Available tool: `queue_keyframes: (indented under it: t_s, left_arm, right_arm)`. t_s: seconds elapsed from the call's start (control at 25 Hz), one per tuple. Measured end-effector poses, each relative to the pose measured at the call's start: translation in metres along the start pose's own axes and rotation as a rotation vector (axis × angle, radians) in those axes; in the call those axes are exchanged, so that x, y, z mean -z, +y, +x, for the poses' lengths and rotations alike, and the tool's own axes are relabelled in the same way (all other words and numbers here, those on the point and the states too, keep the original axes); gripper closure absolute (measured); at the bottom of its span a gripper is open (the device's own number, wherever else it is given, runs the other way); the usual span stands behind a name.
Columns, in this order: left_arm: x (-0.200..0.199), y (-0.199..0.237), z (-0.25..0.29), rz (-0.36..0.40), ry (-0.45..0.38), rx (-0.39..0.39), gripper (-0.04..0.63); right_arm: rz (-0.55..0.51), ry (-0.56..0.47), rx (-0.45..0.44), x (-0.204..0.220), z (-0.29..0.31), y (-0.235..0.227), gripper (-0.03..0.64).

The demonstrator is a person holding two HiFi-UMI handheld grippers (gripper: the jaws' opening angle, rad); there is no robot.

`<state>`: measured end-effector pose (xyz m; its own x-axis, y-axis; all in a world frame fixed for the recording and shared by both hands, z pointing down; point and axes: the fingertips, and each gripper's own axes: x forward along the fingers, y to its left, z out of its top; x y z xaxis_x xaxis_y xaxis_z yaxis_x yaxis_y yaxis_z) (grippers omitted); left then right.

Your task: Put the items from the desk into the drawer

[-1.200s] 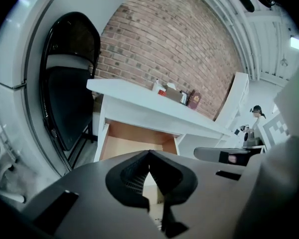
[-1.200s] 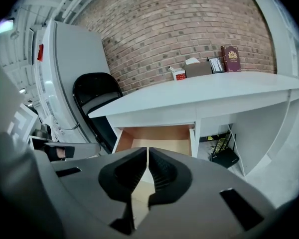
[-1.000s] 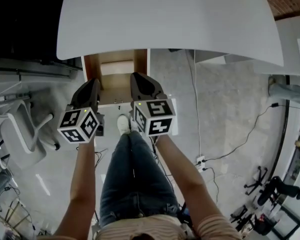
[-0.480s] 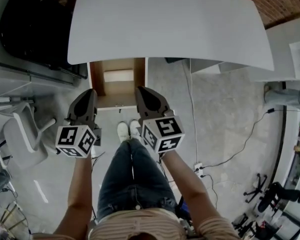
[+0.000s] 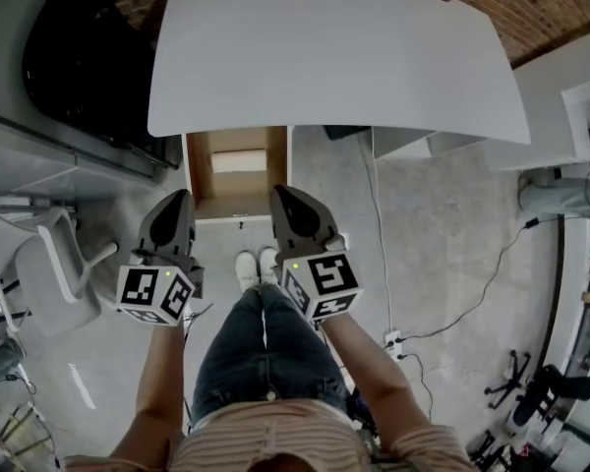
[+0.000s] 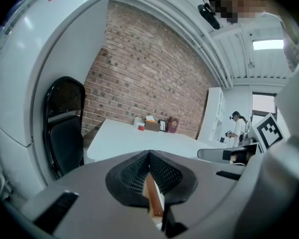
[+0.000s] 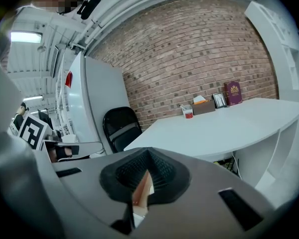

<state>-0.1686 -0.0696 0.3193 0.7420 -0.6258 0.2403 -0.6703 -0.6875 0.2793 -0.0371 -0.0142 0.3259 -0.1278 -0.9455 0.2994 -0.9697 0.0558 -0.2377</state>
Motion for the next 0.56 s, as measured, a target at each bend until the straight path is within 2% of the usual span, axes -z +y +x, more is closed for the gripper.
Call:
queue_keyframes:
  t_s: [0.56]
  left_arm:
    - [-0.040, -0.029, -0.035, 0.008, -0.112, 0.032, 0.586]
  right_arm:
    - [-0.034, -0.110, -0.050, -0.041, -0.043, 0.031, 0.600]
